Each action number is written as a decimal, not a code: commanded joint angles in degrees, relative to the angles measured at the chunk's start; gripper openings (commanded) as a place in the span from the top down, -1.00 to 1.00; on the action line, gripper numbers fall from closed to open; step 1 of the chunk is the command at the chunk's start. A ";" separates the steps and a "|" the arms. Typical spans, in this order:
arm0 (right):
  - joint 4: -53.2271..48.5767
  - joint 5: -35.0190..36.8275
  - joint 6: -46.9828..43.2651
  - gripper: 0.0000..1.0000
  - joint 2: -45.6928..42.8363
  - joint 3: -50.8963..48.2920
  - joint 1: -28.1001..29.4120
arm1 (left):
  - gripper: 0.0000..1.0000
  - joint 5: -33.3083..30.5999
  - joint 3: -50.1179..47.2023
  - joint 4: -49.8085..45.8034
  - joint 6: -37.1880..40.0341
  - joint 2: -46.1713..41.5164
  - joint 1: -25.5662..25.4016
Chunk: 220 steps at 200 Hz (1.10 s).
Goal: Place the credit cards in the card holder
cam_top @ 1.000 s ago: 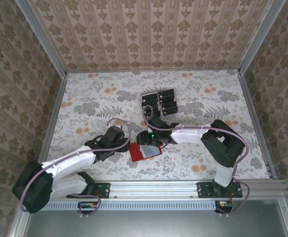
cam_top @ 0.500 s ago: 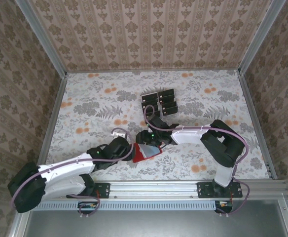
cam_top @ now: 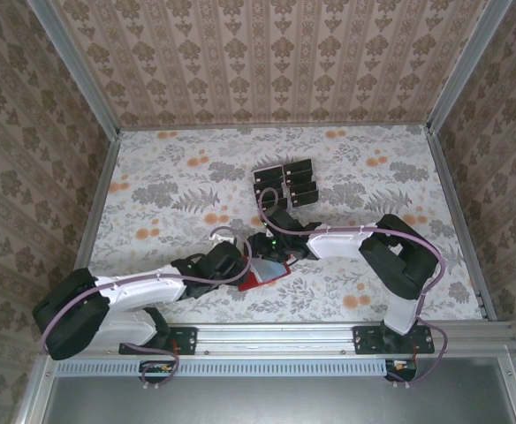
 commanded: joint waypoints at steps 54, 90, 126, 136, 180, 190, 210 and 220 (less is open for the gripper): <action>-2.52 1.58 1.70 -0.09 0.02 -1.52 0.26 | 0.54 -0.38 2.71 5.53 4.39 2.56 2.30; 0.31 2.88 5.44 -0.09 -0.46 -2.85 0.21 | 0.81 -1.20 3.19 6.51 6.70 3.03 5.20; 3.76 4.51 9.67 -0.09 -0.87 -4.26 0.22 | 1.00 -0.41 3.78 8.09 9.61 4.21 9.67; 4.41 4.57 10.47 -0.09 -0.58 -4.19 0.23 | 1.00 0.06 4.15 8.46 10.44 4.89 10.90; 6.59 3.30 12.58 -0.09 0.93 -2.98 0.22 | 0.71 2.20 4.06 8.38 11.92 5.40 13.39; 6.77 3.38 12.90 -0.09 1.04 -2.93 0.20 | 0.50 2.22 3.37 8.02 11.77 4.22 13.45; 7.08 3.29 13.44 -0.09 1.23 -2.86 0.21 | 0.02 2.02 1.55 7.01 11.07 0.93 13.58; 7.34 3.14 13.63 -0.09 1.49 -2.77 0.28 | -0.12 2.17 0.86 6.20 10.82 -0.98 13.67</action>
